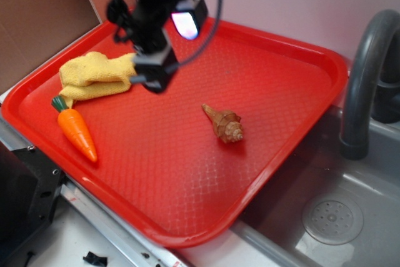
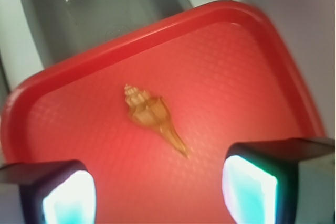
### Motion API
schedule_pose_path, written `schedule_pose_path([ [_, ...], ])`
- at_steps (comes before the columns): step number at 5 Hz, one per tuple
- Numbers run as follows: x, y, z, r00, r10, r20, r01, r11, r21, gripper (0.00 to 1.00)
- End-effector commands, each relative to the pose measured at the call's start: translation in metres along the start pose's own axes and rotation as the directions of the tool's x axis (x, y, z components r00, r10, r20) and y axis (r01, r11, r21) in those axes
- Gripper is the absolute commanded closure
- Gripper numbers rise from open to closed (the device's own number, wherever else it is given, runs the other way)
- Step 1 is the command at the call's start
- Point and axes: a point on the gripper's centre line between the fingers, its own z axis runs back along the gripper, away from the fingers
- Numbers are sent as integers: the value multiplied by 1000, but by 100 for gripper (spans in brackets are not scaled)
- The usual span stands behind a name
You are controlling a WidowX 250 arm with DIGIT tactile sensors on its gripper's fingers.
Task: Grab the shell.
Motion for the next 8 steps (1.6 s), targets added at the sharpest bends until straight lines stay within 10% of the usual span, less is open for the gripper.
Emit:
schedule_pose_path([
  [1, 18, -6, -54, 996, -76, -48, 74, 996, -44, 0],
  [3, 22, -12, -89, 983, -144, -117, 135, 987, -83, 0],
  [4, 23, -14, -90, 987, -122, -107, 114, 991, -75, 100],
  [6, 11, -1, -49, 984, 162, -74, -167, 984, -67, 100],
  [8, -27, 2, 55, 787, 615, -42, -617, 787, -32, 100],
])
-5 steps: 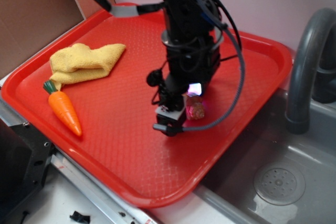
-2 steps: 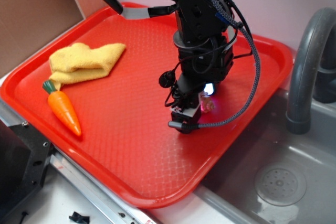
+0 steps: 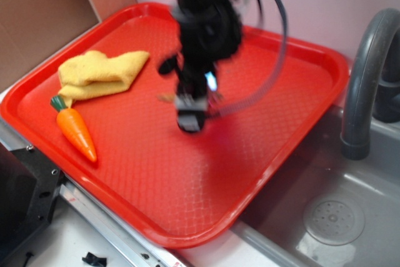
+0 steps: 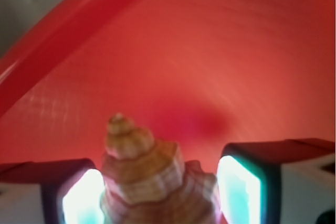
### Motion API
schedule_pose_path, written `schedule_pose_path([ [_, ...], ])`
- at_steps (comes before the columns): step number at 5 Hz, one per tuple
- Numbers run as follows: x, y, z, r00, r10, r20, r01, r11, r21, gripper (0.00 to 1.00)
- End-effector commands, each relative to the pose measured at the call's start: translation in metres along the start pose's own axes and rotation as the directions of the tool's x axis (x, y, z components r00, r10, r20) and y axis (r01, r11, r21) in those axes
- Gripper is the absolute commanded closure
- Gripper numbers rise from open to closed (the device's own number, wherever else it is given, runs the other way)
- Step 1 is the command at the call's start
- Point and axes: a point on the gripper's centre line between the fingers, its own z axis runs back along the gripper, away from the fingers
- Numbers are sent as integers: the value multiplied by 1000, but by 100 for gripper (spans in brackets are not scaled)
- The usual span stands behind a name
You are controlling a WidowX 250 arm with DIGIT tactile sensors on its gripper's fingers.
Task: Grab the shell.
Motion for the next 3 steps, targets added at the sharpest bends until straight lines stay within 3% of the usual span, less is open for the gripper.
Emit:
schedule_pose_path([
  [1, -57, -5, 112, 880, 459, 124, -462, 887, -4, 100],
  [2, -75, -9, 146, 737, 662, 134, -668, 744, -3, 100],
  [3, -79, -3, 148, 700, 707, 98, -713, 699, 55, 100],
])
